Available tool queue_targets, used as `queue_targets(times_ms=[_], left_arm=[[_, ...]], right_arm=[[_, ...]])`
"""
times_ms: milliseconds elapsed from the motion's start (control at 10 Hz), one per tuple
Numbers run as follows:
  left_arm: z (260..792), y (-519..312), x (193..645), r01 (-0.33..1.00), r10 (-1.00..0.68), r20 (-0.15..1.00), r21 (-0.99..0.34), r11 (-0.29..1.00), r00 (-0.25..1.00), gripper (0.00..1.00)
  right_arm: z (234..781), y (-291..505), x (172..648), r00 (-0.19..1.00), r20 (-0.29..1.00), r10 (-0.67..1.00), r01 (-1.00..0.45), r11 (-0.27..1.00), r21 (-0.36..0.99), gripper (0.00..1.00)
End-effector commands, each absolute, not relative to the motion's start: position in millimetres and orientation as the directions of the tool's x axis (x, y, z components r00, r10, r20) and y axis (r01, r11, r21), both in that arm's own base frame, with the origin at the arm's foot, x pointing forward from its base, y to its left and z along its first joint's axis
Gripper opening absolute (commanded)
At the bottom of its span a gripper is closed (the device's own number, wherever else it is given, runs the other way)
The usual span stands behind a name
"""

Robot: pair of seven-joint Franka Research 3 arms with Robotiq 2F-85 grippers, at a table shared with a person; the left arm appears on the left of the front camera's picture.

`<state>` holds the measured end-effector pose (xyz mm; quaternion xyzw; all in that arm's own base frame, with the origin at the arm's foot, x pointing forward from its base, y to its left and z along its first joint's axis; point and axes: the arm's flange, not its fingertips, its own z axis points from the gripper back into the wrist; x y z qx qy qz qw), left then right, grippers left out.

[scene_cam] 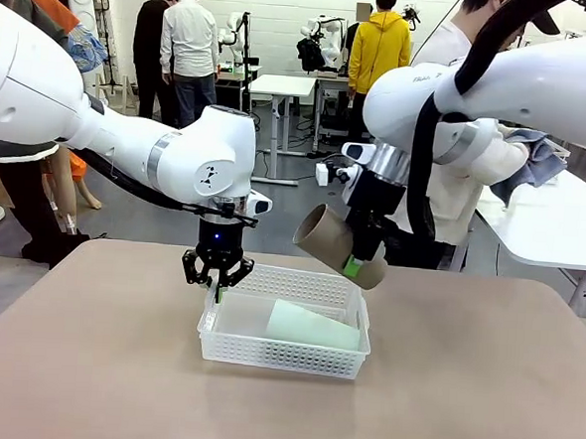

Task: Clean and organize the cups into the basket.
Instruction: Pick up the Reusable plastic cup from the right side of the table and stack it inside the Organizing basket in the center of the table.

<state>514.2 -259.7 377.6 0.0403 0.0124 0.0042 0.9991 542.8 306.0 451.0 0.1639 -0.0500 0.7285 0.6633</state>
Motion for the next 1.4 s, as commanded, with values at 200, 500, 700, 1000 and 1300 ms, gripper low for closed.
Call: queue_targets(times_ms=[200,500,700,1000,1300], left_arm=[[378,-260,514,-0.011,0.012,-0.023,0.082,0.997,1.0,0.0],[378,-260,514,-0.011,0.012,-0.023,0.082,0.997,1.0,0.0],[378,-260,514,-0.011,0.012,-0.023,0.082,0.997,1.0,0.0],[378,-260,514,-0.011,0.012,-0.023,0.082,0.997,1.0,0.0],[378,-260,514,-0.011,0.012,-0.023,0.082,0.997,1.0,0.0]], right_arm=[[429,328,554,-0.079,0.298,0.951,-0.973,-0.138,0.184,0.81],[407,333,558,-0.097,0.317,0.943,-0.967,-0.165,0.195,0.81],[396,335,559,-0.108,0.321,0.941,-0.962,-0.181,0.207,0.81],[373,336,561,-0.112,0.328,0.938,-0.95,-0.197,0.241,0.81],[355,338,563,-0.112,0.331,0.937,-0.941,-0.207,0.267,0.81]])
